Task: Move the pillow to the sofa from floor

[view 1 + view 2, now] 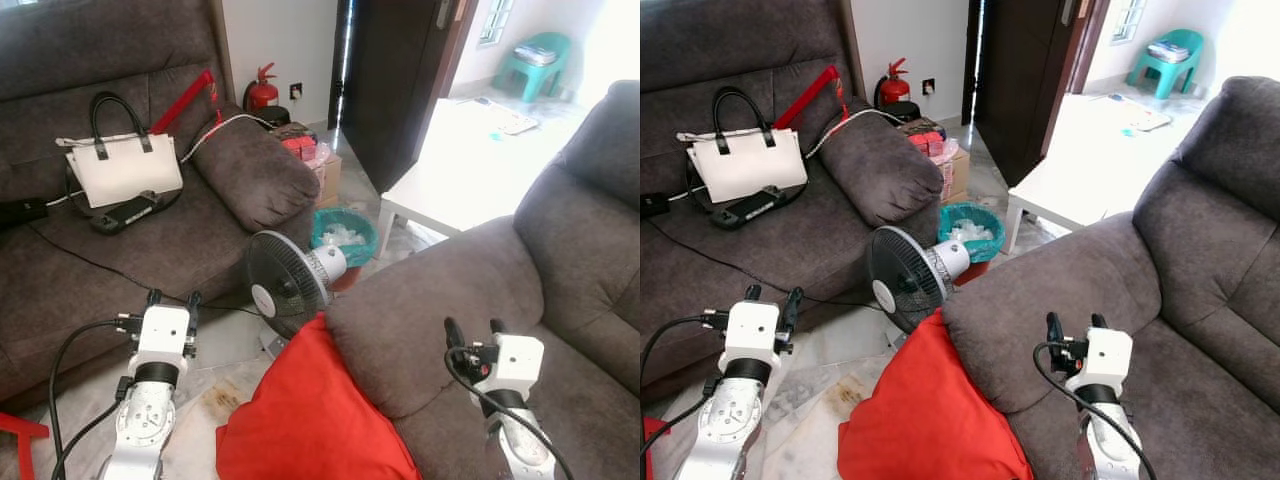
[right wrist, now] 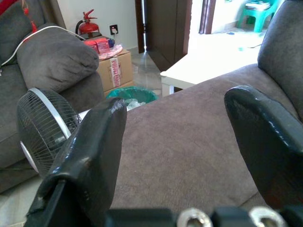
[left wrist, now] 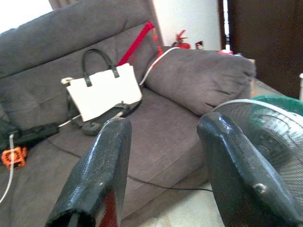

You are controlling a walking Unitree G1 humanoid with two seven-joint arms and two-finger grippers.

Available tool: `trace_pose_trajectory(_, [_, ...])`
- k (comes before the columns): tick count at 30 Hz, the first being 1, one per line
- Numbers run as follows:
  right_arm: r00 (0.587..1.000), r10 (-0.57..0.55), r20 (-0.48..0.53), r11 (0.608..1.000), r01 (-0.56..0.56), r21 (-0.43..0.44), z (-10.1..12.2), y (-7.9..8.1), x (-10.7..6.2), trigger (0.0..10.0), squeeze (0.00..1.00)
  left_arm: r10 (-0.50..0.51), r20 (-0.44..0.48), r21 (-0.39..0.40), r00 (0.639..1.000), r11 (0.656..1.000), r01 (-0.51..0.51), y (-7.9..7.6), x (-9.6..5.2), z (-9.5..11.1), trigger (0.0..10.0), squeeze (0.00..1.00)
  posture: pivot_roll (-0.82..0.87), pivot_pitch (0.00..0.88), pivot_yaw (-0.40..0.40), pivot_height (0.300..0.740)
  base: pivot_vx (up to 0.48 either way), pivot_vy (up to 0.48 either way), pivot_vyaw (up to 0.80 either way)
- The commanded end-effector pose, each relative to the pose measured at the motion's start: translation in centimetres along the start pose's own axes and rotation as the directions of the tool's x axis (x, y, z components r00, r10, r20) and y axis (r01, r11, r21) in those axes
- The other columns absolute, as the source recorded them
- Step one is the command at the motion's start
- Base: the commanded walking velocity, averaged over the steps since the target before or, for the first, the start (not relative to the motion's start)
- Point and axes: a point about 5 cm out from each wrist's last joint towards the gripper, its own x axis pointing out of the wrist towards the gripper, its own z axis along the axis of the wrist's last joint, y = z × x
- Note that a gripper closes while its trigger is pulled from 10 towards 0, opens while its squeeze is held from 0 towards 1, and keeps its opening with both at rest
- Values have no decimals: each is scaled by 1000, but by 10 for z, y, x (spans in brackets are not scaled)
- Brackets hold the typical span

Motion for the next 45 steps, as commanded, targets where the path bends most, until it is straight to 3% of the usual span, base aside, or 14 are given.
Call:
trace_pose_trajectory(1, [1000,-5,10,1000,5,-2,4,-3,2,10000,0,8,2,-4,1000,1000,-8,0,2,3,10000,0,162,0,-50,740,0,0,0])
trace_pose_trajectory(21, [1000,3,16,1000,-3,-4,10,-1,7,10000,0,12,3,-6,1000,1000,-12,1,2,4,10000,0,165,0,-55,740,0,0,0])
trace_pose_trajectory(24, [997,51,60,999,-50,-21,17,5,-3,10000,0,-24,29,20,999,1000,24,-2,-2,9,10000,0,168,0,-52,740,0,0,0])
trace_pose_trajectory(29, [992,126,25,991,-125,-37,10,12,-17,10000,0,-65,29,51,997,997,63,-6,-9,7,10000,0,158,0,-47,740,0,0,0])
trace_pose_trajectory(45, [991,124,45,992,-123,-25,21,16,-13,10000,0,-72,30,51,997,996,70,-5,-8,10,10000,0,150,0,-45,740,0,0,0])
